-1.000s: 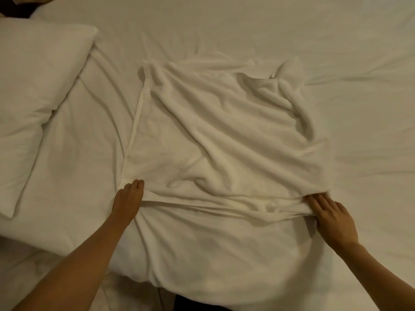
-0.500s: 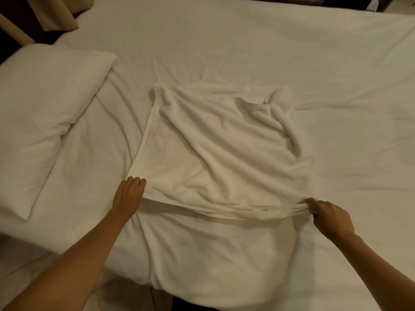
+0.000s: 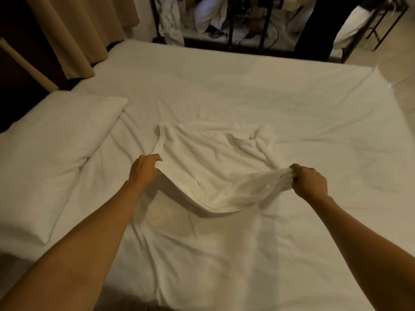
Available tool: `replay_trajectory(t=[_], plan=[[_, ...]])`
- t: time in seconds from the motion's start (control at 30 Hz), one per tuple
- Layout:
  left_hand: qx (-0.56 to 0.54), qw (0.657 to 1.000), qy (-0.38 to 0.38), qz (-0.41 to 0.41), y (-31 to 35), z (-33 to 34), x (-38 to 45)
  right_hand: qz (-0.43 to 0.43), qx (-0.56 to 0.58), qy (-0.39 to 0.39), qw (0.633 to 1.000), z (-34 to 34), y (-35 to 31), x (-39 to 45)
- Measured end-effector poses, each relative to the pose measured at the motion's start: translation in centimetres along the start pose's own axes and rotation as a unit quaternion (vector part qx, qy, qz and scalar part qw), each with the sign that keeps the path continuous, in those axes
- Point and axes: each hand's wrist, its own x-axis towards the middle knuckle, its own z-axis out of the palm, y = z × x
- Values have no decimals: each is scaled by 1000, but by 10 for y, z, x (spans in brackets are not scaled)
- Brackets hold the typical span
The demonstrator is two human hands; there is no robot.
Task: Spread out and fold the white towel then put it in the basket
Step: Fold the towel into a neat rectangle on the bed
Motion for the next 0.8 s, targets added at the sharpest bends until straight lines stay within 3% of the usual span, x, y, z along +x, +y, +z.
replay_trajectory(t=[0.27, 0.4, 0.57, 0.67, 0.8], plan=[[-72, 986, 147, -1, 62, -152, 51, 54, 64, 139, 987, -149, -23, 49], [-50, 978, 200, 20, 87, -221, 70, 51, 86, 210, 973, -228, -27, 64], [-29, 971, 237, 4, 96, -276, 87, 117, 89, 288, 946, -295, -14, 75], [34, 977, 212, -3, 83, -286, 90, 105, 55, 278, 953, -309, -3, 77], [95, 980, 171, 43, 69, -266, 88, 90, 33, 207, 974, -297, 4, 72]])
